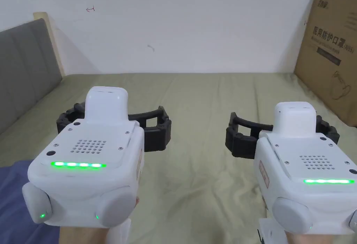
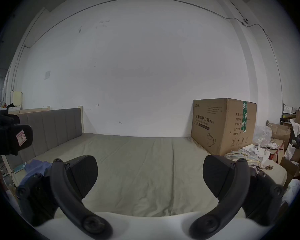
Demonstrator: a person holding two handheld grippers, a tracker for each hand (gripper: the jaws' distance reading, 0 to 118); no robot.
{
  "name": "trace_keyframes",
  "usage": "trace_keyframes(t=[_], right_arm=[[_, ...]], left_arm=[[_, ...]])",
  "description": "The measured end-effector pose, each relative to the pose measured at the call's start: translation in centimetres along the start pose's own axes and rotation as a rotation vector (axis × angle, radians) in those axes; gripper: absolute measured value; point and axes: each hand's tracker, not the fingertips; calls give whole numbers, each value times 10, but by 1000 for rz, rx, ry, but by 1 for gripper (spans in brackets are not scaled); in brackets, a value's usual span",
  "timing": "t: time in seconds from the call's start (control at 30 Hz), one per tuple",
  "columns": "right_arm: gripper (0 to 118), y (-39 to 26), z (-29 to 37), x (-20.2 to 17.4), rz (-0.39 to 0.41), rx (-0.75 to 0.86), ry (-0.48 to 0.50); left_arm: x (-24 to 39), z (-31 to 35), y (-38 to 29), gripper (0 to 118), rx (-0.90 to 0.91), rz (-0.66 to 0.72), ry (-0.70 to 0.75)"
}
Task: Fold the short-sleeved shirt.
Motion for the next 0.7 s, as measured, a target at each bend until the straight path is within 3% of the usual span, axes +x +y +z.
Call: trace_keyframes(t=[0.7], right_arm=[[118,-3,-4,1,24,-19,-27]], left_arm=[[-1,0,-3,117,14,19,-46]])
